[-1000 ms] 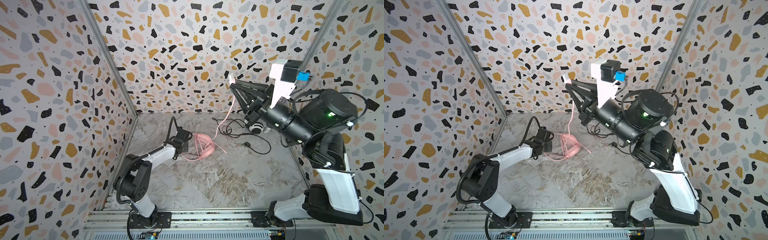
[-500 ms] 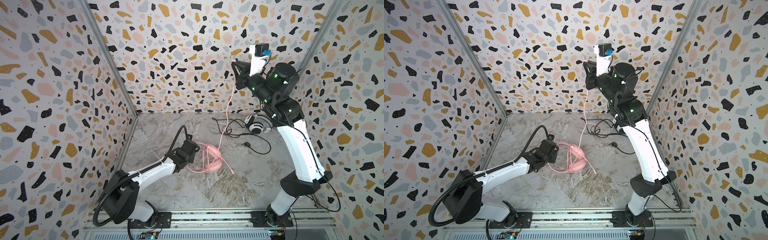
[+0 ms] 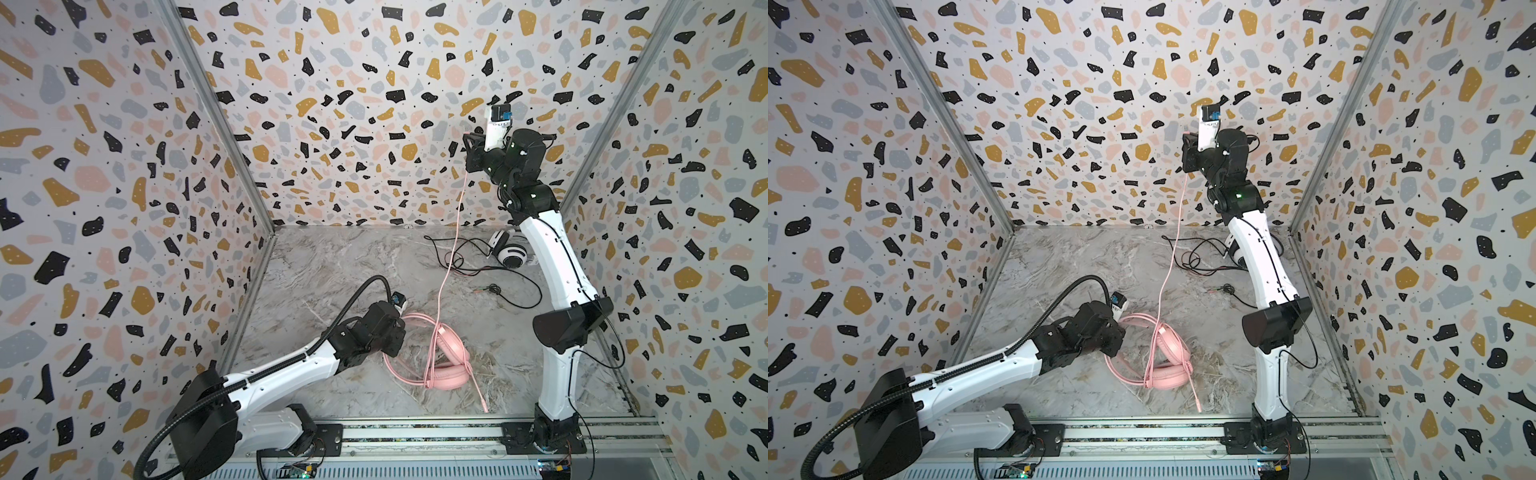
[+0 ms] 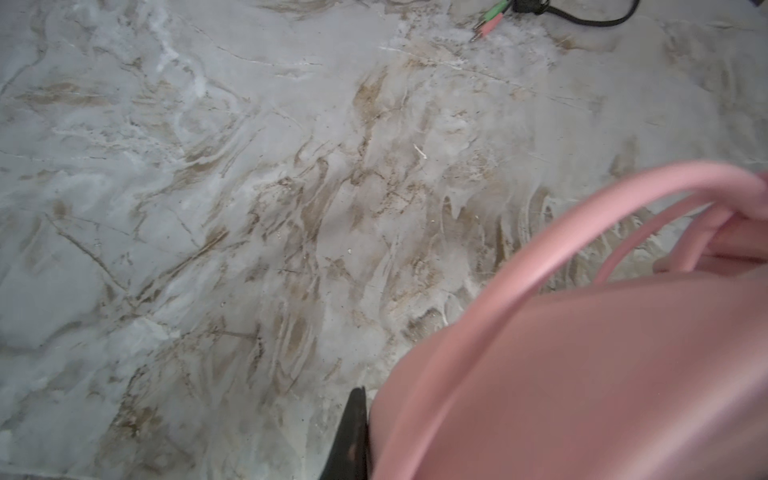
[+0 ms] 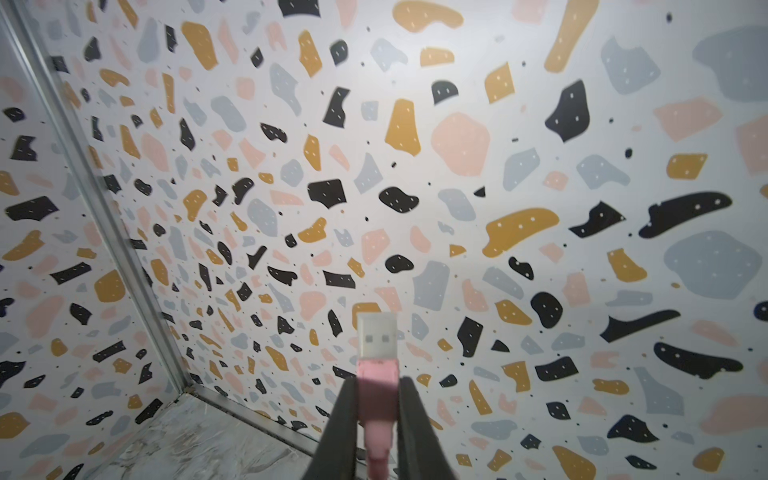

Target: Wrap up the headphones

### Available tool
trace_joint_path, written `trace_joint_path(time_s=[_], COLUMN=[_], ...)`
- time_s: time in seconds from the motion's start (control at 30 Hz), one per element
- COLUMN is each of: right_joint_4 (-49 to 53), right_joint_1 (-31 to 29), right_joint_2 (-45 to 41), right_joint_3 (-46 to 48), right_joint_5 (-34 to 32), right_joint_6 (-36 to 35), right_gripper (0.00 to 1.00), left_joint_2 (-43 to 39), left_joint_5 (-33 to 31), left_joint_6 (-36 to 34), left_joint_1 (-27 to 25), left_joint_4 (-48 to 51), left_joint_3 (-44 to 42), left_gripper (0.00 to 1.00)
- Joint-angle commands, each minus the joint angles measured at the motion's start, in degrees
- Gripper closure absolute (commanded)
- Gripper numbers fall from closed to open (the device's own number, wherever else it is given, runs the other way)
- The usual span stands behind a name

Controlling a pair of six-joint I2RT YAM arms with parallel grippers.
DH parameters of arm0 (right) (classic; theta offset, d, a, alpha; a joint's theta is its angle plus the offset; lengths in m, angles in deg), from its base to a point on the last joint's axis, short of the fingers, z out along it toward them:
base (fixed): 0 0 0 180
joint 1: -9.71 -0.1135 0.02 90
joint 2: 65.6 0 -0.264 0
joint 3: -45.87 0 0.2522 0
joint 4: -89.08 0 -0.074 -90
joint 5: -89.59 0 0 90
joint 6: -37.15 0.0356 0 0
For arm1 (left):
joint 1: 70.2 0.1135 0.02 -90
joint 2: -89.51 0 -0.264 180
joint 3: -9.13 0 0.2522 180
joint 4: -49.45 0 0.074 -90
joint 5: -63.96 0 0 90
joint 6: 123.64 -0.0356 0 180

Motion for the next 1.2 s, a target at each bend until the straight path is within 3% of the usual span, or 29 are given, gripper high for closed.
trace_joint_path(time_s=[0.0, 0.1, 0.2, 0.4, 0.53, 0.9, 1.17], right_joint_4=[-1.58, -1.95, -3.28, -7.42, -14.85, -34.76, -42.17], right_joint_1=[2.26, 3.68, 5.78, 4.91, 2.32, 1.24, -1.03], right_joint_2=[0.04, 2.03, 4.00, 3.17, -3.34, -24.17, -36.91], right_joint_3=[1.19, 4.35, 8.27, 21.29, 37.87, 82.62, 100.05], right_joint_5=[2.02, 3.53, 10.13, 11.74, 7.81, 6.24, 10.18], right_joint_6=[3.09, 4.08, 8.52, 9.00, 7.28, 12.47, 14.58], right_gripper=[0.96, 0.96, 0.97, 0.97, 0.97, 0.97, 0.92], left_joint_2=[-5.28, -8.48, -11.58, -18.04, -19.69, -15.15, -8.00], left_joint_5=[7.52, 12.50, 14.74, 6.53, 3.91, 24.33, 30.57], left_joint_6=[3.12, 3.49, 3.36, 3.14, 1.96, 4.43, 5.06], left_joint_1=[-0.49, -0.52, -0.53, 0.01, 3.02, 25.48, 26.37], left_joint_4=[-2.64, -0.92, 0.91, 4.16, 5.81, 4.52, 8.54], left_joint_3=[0.88, 0.91, 0.92, 3.34, 7.70, 17.44, 26.79], left_gripper=[1.00, 1.00, 1.00, 1.00, 1.00, 1.00, 1.00])
